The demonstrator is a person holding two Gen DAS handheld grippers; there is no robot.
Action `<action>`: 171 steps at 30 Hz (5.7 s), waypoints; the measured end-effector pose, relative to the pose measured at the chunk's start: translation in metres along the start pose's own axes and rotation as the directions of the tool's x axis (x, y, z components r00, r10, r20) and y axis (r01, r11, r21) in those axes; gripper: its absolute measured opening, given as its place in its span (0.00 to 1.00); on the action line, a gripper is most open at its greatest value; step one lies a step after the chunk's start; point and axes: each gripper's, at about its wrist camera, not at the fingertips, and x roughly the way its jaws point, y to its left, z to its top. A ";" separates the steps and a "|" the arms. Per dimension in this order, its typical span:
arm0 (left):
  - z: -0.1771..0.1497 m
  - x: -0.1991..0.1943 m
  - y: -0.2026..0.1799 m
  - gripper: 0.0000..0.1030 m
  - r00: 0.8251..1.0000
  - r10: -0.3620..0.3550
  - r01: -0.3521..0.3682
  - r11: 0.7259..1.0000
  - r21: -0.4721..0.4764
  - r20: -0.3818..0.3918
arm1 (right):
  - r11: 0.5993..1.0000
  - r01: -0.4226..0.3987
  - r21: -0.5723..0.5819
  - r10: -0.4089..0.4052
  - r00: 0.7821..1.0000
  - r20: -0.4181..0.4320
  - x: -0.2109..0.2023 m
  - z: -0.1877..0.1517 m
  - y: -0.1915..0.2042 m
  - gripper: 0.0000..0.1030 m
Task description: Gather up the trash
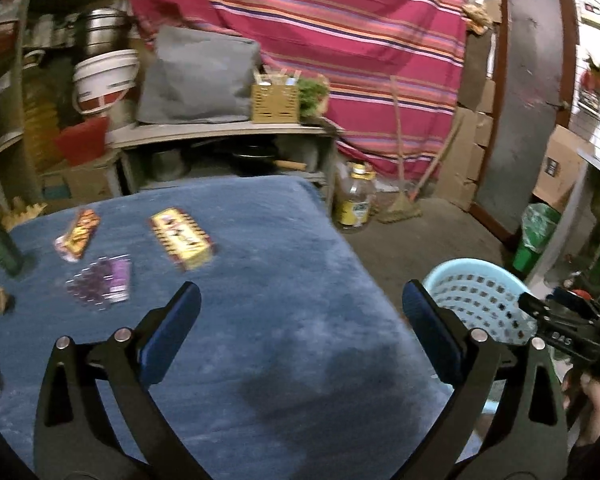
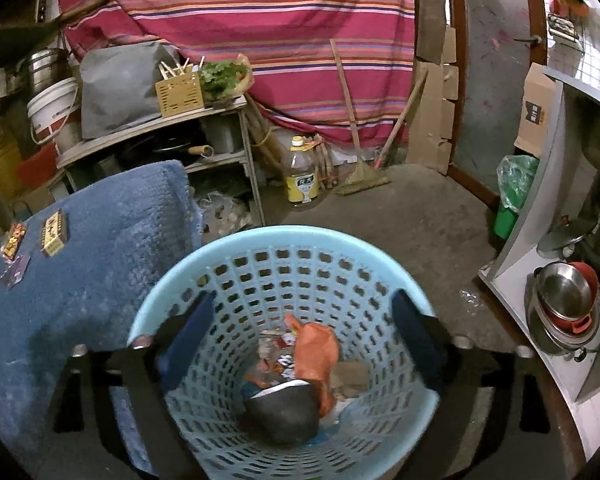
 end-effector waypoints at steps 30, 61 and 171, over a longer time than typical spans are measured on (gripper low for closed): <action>-0.018 0.032 0.334 0.95 0.871 0.478 -0.489 0.826 -0.281 -0.110 | 0.901 -0.337 -0.275 0.335 0.941 -0.056 0.032 0.012 0.309 0.93; -0.041 0.088 0.411 0.95 0.765 0.540 -0.641 0.691 -0.335 -0.351 | 0.798 -0.430 -0.422 0.418 0.900 -0.124 0.097 0.034 0.521 0.93; -0.025 0.052 0.370 0.38 0.813 0.523 -0.582 0.747 -0.321 -0.257 | 0.829 -0.453 -0.328 0.414 0.891 -0.184 0.062 0.021 0.342 0.24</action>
